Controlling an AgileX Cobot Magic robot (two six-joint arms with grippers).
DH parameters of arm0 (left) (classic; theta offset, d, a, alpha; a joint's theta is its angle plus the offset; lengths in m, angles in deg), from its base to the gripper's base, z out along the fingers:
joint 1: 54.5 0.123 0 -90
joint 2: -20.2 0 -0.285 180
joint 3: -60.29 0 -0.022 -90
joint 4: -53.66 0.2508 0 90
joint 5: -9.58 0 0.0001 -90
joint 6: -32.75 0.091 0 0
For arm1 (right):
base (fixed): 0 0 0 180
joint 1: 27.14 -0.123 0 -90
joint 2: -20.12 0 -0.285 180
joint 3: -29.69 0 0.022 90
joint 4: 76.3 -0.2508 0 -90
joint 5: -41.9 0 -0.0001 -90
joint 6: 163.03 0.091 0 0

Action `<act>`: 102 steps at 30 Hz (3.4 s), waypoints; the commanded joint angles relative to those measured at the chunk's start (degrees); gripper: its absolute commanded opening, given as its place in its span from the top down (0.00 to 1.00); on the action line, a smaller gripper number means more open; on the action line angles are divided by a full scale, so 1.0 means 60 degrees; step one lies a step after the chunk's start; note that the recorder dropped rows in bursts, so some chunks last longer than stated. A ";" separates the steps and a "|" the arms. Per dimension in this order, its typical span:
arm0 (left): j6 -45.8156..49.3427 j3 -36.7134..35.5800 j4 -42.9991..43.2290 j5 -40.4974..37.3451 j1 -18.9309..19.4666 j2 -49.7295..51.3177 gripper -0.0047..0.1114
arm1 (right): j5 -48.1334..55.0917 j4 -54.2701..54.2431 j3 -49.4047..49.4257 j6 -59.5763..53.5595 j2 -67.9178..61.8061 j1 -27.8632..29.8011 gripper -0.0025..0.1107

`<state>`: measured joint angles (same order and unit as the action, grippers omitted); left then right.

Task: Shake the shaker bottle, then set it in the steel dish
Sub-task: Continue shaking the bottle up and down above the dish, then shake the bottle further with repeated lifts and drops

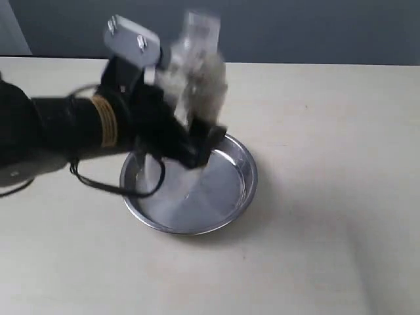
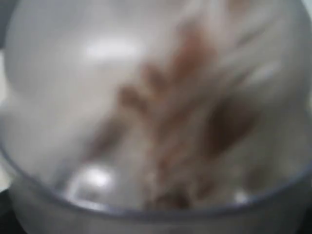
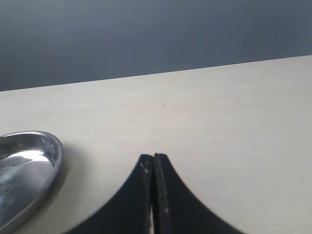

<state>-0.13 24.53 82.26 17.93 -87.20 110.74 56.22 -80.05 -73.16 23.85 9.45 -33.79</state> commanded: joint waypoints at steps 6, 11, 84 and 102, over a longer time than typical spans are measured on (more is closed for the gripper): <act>0.0587 0.0345 -0.0292 0.1069 -0.0091 -0.0581 0.96 | -0.0129 0.0033 0.0011 -0.0034 -0.0036 -0.0015 0.99; 0.0265 0.0336 -0.0920 0.2819 0.0082 -0.0108 0.96 | -0.0129 0.0033 0.0011 -0.0034 -0.0036 -0.0015 0.99; -0.0150 0.1321 -0.0354 0.3470 0.0274 -0.0862 0.96 | -0.0132 0.0033 0.0011 -0.0034 -0.0036 -0.0031 0.99; 0.1785 0.0705 -0.0905 -0.0282 0.0799 -0.0671 0.96 | -0.0171 0.0033 0.0011 -0.0034 -0.0036 -0.0031 0.99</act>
<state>-0.89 27.84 86.00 27.76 -87.35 107.67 56.12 -80.05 -73.16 23.85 9.45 -33.79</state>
